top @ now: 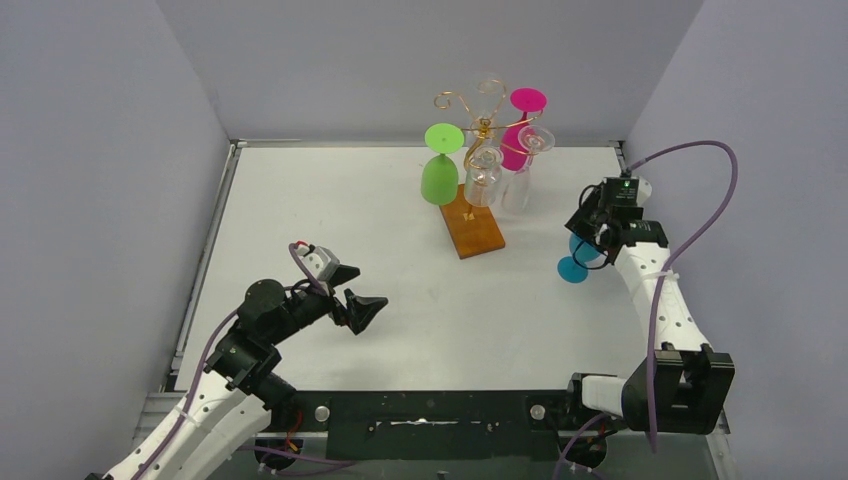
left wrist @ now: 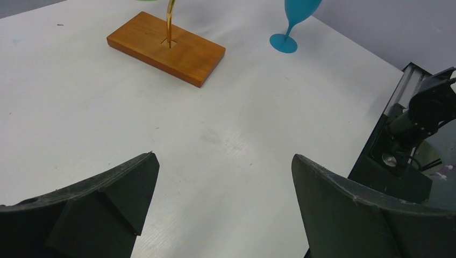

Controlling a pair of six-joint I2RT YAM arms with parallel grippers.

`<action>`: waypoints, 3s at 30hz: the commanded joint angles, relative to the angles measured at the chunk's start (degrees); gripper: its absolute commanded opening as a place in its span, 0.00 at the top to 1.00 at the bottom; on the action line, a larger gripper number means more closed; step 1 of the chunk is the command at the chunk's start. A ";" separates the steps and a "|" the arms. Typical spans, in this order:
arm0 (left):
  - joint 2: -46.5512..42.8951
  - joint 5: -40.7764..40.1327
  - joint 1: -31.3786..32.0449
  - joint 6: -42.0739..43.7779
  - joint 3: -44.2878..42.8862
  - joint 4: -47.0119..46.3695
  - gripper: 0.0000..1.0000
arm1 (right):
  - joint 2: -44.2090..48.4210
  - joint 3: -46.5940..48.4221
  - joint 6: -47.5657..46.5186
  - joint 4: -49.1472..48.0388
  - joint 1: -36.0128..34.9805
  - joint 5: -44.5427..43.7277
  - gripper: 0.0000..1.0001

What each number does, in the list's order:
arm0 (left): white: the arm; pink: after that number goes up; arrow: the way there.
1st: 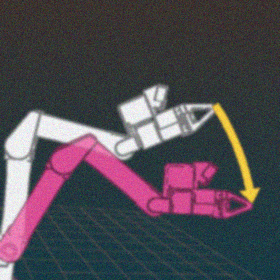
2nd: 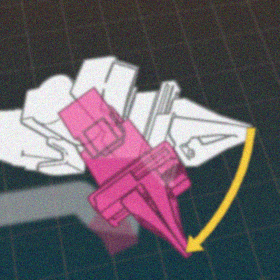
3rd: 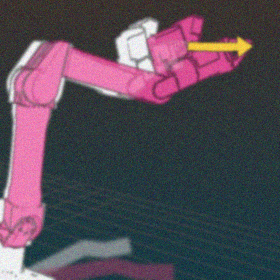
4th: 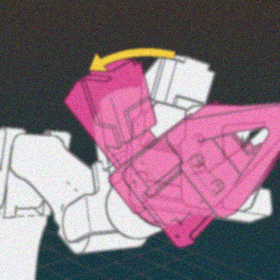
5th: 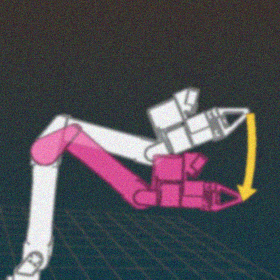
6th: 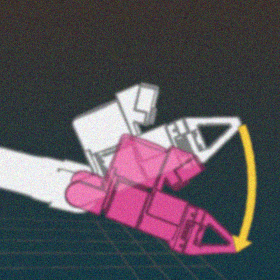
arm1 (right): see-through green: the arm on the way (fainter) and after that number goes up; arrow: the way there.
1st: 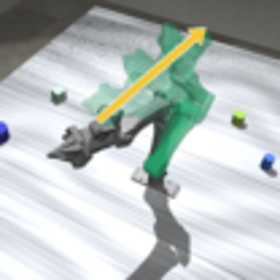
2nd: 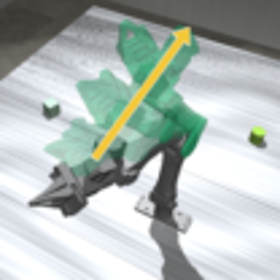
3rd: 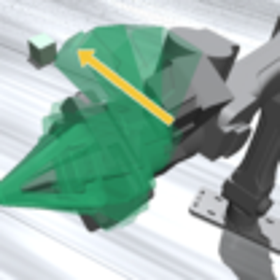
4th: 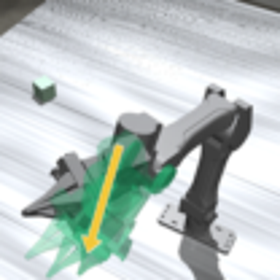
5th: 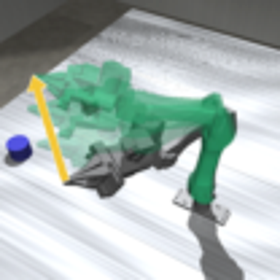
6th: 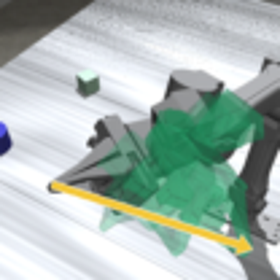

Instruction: Place the wine glass upside down on the wine glass rack

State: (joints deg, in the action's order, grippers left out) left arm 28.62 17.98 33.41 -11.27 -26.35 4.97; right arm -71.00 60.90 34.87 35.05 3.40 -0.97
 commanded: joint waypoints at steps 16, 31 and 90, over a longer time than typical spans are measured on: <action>-2.22 3.27 0.16 3.39 -0.26 -4.29 0.03 | 0.42 0.77 -7.17 2.47 0.09 0.65 0.95; -3.24 6.93 0.14 17.82 -3.12 -1.35 0.02 | 12.43 4.49 -12.97 13.54 -0.50 15.48 1.00; 13.44 49.84 0.77 44.75 -9.69 -3.37 1.00 | 18.48 -5.94 12.86 -24.12 -21.43 71.26 0.99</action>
State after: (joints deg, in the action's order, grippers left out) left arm 43.59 67.68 34.39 32.36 -35.57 3.18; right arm -52.21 54.46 47.24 14.61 -17.69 70.85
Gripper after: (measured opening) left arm 0.033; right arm 0.053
